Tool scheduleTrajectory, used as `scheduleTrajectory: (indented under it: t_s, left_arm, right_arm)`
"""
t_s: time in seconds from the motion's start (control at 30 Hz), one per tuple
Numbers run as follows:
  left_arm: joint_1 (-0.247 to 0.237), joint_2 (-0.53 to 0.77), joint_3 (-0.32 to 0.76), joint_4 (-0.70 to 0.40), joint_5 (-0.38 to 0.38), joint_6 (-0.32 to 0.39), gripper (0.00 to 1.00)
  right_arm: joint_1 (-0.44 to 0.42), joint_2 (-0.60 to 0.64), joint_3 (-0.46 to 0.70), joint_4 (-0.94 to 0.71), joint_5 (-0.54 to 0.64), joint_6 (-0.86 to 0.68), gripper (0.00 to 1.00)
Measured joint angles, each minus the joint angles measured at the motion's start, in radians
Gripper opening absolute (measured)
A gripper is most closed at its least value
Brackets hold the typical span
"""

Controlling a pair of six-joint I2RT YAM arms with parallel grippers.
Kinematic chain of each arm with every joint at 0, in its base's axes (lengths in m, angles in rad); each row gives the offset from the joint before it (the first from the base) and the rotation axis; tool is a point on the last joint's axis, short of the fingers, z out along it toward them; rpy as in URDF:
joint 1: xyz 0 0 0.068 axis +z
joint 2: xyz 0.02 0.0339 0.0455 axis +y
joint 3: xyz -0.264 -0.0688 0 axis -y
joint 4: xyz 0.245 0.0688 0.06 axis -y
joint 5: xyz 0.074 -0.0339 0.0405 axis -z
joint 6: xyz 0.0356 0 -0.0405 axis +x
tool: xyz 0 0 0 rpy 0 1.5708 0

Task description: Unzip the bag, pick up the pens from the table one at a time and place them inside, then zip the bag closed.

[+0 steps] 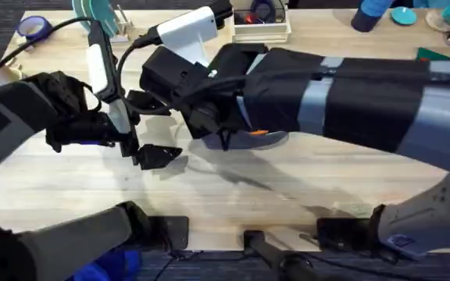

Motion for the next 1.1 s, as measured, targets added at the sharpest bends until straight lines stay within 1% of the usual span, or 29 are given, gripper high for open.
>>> scheduleTrajectory:
  t_s: [0.5, 0.87, 1.1]
  left_arm:
    - [0.0, 0.0, 0.0, 0.0, 0.0, 0.008, 0.992]
    - [0.0, 0.0, 0.0, 0.0, -0.001, 0.007, 0.993]
    - [0.0, 0.0, 0.0, -0.001, -0.001, 0.007, 0.993]
  right_arm:
    - [-0.001, -0.003, 0.001, -0.001, 0.0, -0.02, 0.031]
    - [0.0, -0.056, 0.001, -0.006, -0.004, -0.045, 0.031]
    - [0.0, -0.058, 0.001, -0.006, -0.012, -0.049, 0.033]
